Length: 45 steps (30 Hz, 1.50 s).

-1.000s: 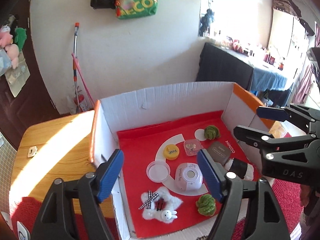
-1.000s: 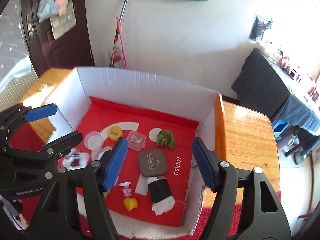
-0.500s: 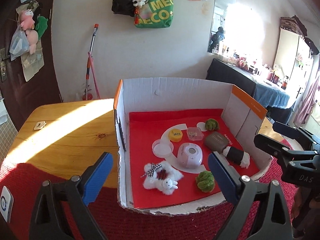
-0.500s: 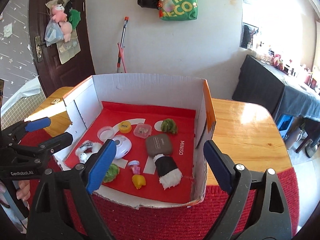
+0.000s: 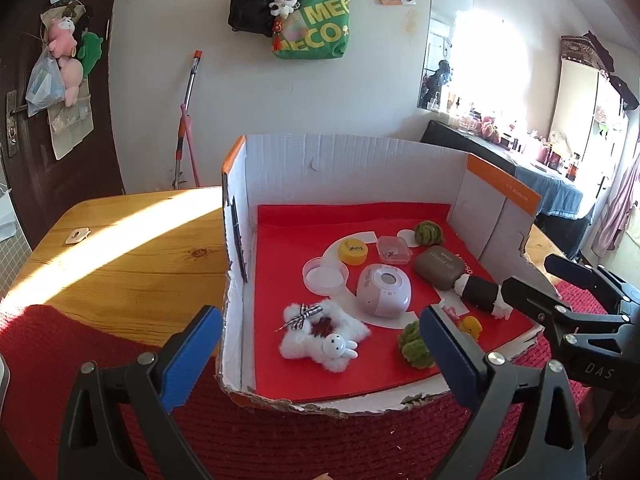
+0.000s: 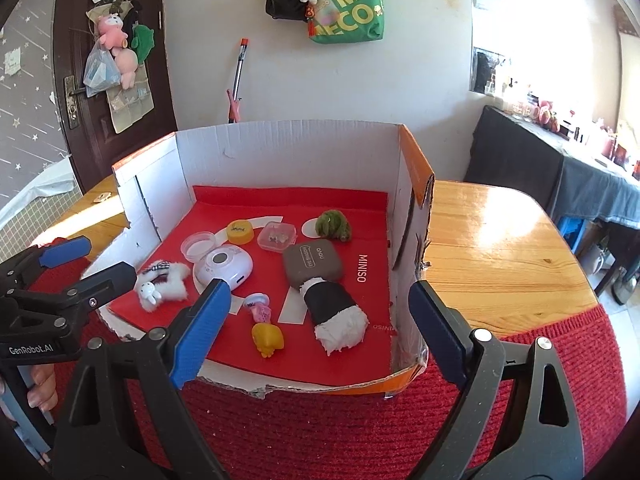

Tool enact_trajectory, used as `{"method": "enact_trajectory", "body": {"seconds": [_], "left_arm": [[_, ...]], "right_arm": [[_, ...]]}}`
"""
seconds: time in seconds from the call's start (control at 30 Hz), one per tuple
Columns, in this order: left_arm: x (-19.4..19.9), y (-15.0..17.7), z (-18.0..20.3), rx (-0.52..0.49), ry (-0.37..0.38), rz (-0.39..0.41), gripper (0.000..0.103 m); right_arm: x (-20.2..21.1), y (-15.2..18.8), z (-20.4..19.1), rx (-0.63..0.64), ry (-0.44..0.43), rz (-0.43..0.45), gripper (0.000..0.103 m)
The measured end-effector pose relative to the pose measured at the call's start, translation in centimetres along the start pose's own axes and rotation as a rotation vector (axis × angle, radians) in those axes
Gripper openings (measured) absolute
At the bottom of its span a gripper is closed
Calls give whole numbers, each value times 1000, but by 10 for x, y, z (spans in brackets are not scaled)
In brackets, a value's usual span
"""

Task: Organize objects

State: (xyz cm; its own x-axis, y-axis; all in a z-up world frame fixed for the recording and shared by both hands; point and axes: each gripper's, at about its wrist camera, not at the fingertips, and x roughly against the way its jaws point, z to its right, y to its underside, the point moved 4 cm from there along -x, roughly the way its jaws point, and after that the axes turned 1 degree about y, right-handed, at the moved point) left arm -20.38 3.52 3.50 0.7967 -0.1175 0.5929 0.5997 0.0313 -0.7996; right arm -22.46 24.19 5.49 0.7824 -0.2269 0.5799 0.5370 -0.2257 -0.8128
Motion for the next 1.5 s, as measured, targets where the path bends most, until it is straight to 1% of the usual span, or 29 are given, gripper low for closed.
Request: {"method": "enact_trajectory", "body": {"seconds": [0.1,0.37,0.63,0.97,1.5], "left_arm": [[-3,4,-1,-12,-27,3,101],[-6,10,-2,-16,-46,3,101],[-7,11,-5,-3,-45,2,101],[-5,10,-2,-19,-49,17,101],[-4,11,0,-30,-52,27,101]], "right_arm": [[-3,3,-1,2,4,-3,91],[-8,11,1,12,22,-14,91],[-10,13,1,27,34,-20,91],[-8,14,0,36,50,-12,91],[-7,14,1,34,48,-11,91]]}}
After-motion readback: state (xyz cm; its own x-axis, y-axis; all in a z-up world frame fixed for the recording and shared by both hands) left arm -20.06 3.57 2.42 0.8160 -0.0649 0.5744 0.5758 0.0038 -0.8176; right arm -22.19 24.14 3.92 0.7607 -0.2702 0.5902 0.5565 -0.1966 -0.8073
